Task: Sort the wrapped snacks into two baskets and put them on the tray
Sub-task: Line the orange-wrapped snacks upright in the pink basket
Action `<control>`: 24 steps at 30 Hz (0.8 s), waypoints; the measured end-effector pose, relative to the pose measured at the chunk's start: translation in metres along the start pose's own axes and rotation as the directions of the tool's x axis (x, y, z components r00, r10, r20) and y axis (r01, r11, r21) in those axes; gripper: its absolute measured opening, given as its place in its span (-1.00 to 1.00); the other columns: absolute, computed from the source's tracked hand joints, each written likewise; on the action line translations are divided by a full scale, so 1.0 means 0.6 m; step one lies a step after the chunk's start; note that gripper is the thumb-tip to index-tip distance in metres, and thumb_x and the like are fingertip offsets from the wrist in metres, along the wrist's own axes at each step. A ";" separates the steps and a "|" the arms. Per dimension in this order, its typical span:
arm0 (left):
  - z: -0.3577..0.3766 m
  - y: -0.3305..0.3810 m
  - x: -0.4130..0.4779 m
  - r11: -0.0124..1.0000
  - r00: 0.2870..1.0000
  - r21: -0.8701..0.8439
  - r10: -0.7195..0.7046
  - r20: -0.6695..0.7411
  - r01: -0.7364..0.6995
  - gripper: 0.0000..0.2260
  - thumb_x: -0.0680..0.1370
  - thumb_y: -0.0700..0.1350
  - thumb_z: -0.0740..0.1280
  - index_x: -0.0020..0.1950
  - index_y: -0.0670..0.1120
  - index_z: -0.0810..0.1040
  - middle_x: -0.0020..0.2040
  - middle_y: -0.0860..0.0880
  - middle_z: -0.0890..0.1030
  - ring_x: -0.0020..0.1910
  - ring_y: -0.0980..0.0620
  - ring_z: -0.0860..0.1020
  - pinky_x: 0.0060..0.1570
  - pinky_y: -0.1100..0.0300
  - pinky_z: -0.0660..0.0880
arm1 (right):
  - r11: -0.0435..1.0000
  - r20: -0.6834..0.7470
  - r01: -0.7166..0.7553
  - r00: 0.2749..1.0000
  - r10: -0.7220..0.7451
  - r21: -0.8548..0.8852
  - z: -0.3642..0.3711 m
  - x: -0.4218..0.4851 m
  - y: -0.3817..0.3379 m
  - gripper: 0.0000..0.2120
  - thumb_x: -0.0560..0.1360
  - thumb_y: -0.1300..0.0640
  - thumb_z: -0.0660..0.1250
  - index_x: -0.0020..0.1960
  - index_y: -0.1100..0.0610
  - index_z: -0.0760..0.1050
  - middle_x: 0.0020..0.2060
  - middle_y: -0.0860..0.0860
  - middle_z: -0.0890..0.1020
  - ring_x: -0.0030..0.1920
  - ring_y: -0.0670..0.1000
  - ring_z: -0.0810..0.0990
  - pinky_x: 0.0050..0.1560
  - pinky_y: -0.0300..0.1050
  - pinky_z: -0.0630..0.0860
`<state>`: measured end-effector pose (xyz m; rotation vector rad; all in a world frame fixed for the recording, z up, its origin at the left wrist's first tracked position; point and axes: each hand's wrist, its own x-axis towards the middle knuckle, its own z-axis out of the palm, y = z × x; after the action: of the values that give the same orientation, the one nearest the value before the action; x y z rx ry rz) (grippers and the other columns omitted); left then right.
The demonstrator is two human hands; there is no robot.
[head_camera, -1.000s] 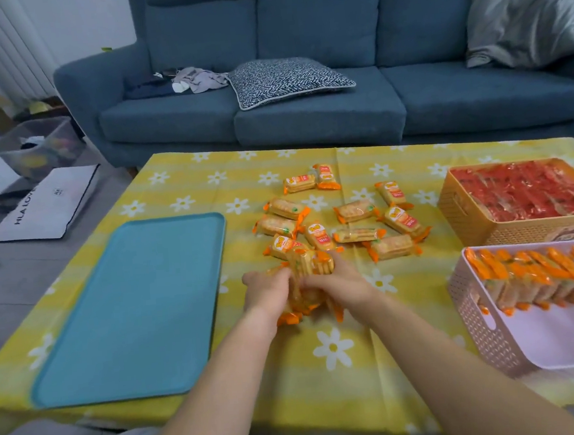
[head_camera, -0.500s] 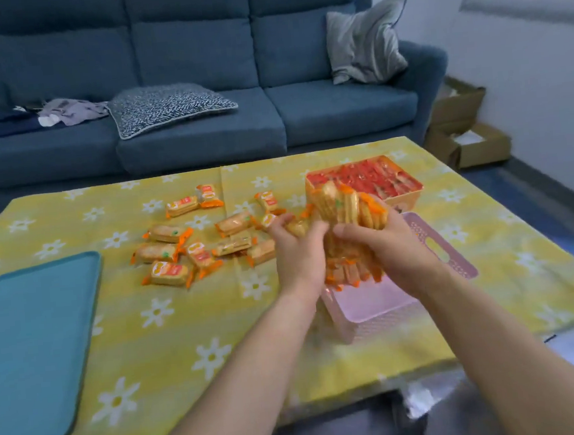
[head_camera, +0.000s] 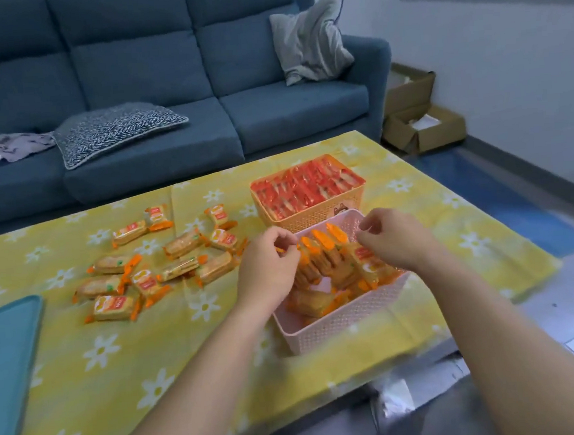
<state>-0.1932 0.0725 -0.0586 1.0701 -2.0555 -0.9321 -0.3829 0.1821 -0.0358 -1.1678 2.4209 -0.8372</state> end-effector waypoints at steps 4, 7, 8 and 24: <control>0.037 0.024 0.035 0.983 0.984 0.117 0.125 0.127 -0.140 -0.79 0.51 -0.22 0.27 -0.10 0.11 0.55 -0.07 0.12 0.58 -0.14 0.09 0.55 -0.06 0.05 0.53 | 0.958 0.274 0.022 0.960 0.059 -0.286 0.019 -0.004 -0.001 -0.54 0.36 -0.21 0.47 0.09 0.09 0.54 -0.02 0.03 0.65 -0.04 0.07 0.61 0.00 0.01 0.58; 0.060 0.038 0.068 0.952 0.960 0.207 0.183 0.212 -0.227 -0.74 0.55 -0.25 0.21 0.03 0.09 0.57 0.05 0.08 0.58 0.04 0.04 0.53 0.10 0.01 0.52 | 0.935 0.221 0.064 0.975 0.016 -0.350 0.031 0.000 -0.002 -0.55 0.40 -0.05 0.45 0.19 0.14 0.46 0.05 0.10 0.62 0.00 0.14 0.58 -0.14 -0.06 0.46; 0.068 0.040 0.077 0.935 0.943 0.240 0.195 0.268 -0.261 -0.71 0.57 -0.24 0.20 0.12 0.09 0.58 0.14 0.07 0.59 0.14 0.01 0.51 0.19 0.01 0.48 | 0.944 0.192 0.049 0.981 0.016 -0.326 0.027 0.003 -0.002 -0.57 0.43 0.01 0.39 0.24 0.15 0.44 0.07 0.12 0.62 0.03 0.17 0.59 -0.15 -0.07 0.44; 0.101 0.005 0.110 0.835 0.865 0.400 0.165 0.474 -0.378 -0.70 0.51 -0.06 0.26 0.20 0.18 0.59 0.31 0.15 0.54 0.25 -0.07 0.39 0.29 -0.07 0.36 | 0.975 -0.180 0.212 0.959 -0.220 -0.064 0.034 0.069 0.017 -0.74 0.44 0.33 0.33 0.05 0.04 0.49 0.04 0.02 0.53 -0.08 0.13 0.53 -0.20 -0.03 0.44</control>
<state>-0.2726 0.0352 -0.0759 0.8026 -2.8250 -0.5347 -0.4040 0.1472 -0.0594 -1.4507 2.5007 -1.0031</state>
